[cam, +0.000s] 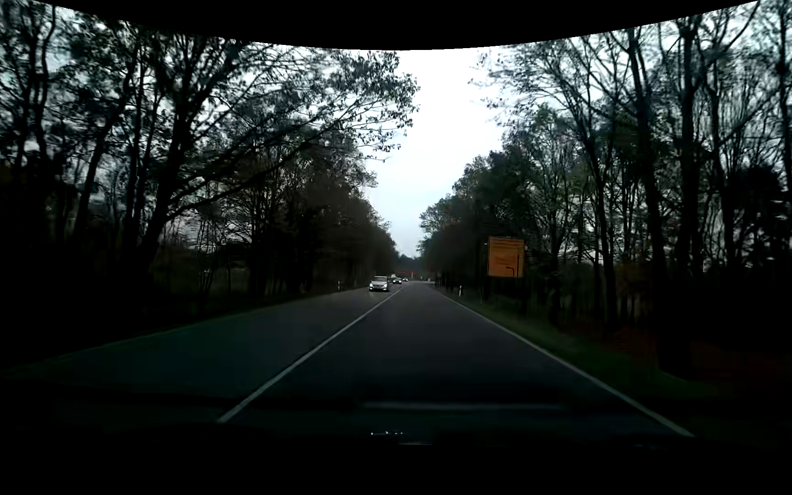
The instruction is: Follow the waypoints while adhering to traffic rules and regulations
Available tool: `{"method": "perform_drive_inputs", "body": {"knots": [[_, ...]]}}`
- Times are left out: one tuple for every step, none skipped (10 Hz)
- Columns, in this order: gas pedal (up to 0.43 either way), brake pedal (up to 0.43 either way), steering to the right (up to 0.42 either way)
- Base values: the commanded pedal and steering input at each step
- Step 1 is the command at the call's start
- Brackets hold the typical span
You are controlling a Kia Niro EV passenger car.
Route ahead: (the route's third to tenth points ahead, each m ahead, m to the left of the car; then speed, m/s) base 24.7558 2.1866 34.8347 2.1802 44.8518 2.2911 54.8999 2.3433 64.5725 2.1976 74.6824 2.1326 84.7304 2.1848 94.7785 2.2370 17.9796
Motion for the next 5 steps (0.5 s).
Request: {"method": "perform_drive_inputs", "body": {"knots": [[0.197, 0.000, 0.002], [0.197, 0.000, 0.002], [0.197, 0.000, 0.002], [0.197, 0.000, 0.002], [0.197, 0.000, 0.002]]}}
